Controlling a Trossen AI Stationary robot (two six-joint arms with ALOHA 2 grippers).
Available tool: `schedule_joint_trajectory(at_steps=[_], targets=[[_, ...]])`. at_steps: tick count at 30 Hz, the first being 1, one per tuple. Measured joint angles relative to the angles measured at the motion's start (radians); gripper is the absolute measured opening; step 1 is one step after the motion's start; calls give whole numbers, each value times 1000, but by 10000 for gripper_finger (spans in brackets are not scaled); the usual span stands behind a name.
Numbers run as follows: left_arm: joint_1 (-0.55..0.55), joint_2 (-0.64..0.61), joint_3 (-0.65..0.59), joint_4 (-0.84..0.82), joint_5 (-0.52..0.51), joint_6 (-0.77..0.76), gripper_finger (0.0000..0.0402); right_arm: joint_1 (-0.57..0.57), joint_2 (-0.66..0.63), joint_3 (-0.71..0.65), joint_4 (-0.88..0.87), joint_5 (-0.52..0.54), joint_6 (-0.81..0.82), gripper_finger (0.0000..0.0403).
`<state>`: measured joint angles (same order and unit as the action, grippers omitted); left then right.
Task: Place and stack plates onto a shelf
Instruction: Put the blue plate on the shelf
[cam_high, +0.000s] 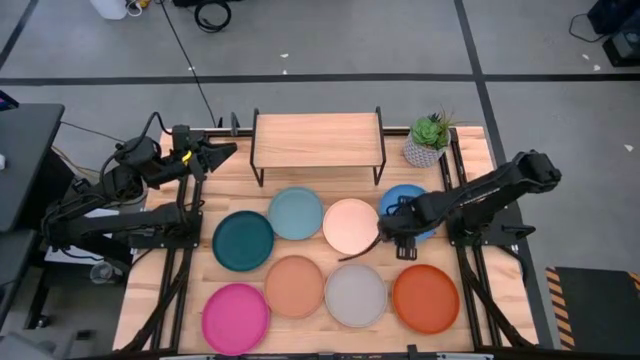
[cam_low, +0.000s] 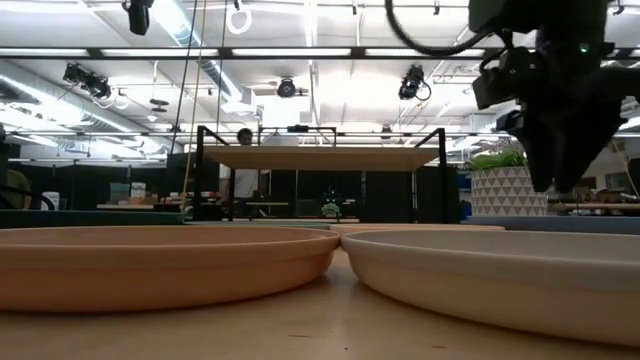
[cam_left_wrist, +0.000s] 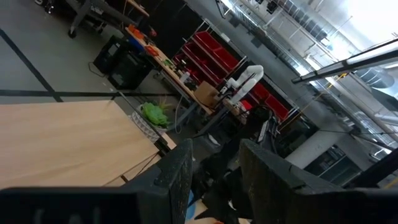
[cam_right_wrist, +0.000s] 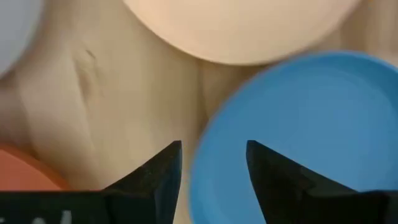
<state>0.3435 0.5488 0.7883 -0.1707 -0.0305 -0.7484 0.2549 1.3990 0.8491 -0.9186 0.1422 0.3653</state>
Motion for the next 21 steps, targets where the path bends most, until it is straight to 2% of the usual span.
schedule_joint_trajectory(at_steps=[7,13,16,21], targets=[[0,0,0,0,80,-6,142,31,-31,-113,59,65,110,181],[0,0,0,0,78,-7,142,51,-44,-174,133,35,114,180],[0,0,0,0,78,-7,142,64,-44,-179,147,4,115,180],[0,0,0,0,78,-7,142,65,-44,-154,88,20,155,169]])
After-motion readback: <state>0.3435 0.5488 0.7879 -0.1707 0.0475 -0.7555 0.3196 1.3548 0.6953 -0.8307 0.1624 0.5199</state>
